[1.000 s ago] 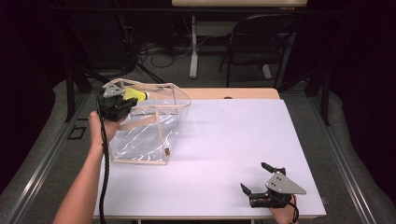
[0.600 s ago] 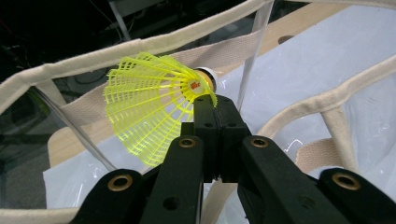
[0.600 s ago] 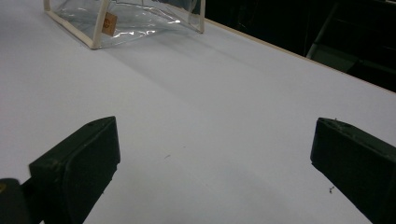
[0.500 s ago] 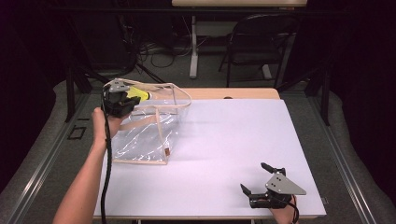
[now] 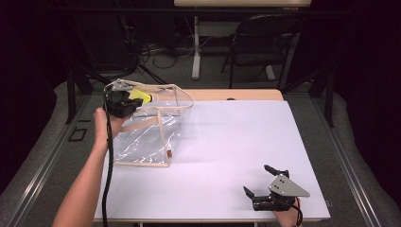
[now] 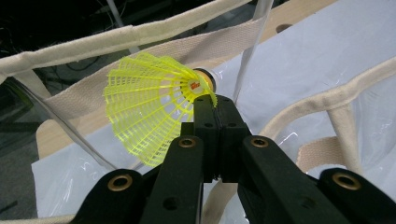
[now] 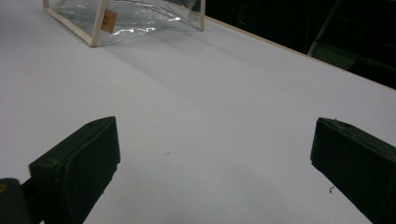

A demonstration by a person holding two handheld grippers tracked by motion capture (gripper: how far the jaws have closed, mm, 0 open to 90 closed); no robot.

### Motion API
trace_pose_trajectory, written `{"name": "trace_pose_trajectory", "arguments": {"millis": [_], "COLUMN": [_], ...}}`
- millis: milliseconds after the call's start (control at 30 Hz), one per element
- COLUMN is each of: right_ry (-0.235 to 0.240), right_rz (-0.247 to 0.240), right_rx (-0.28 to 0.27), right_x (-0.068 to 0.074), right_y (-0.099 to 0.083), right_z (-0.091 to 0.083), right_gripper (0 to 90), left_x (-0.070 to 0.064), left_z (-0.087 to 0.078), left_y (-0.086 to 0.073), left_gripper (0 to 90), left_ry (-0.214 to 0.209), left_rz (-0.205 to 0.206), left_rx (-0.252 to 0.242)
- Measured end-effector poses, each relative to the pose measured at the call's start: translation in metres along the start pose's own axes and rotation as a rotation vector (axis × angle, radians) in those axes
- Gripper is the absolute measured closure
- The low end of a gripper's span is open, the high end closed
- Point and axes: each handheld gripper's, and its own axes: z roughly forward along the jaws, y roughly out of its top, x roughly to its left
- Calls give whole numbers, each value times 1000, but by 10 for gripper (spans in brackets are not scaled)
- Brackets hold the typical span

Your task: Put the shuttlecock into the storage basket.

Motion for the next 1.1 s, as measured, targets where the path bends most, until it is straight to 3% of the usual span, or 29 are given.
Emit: {"name": "trace_pose_trajectory", "arguments": {"millis": [633,1100], "right_ry": [8,5], "right_rz": [-5,-2], "right_rx": [6,9], "right_x": [1,0], "right_y": [-1,-1], "right_z": [1,0], "right_gripper": [9,8], "left_x": [2,-4], "left_z": [8,-8], "left_y": [-1,-1], "left_gripper": [869,472], "left_ry": [-19,9], "left_rz": [-23,-22], "left_rx": [17,-67]}}
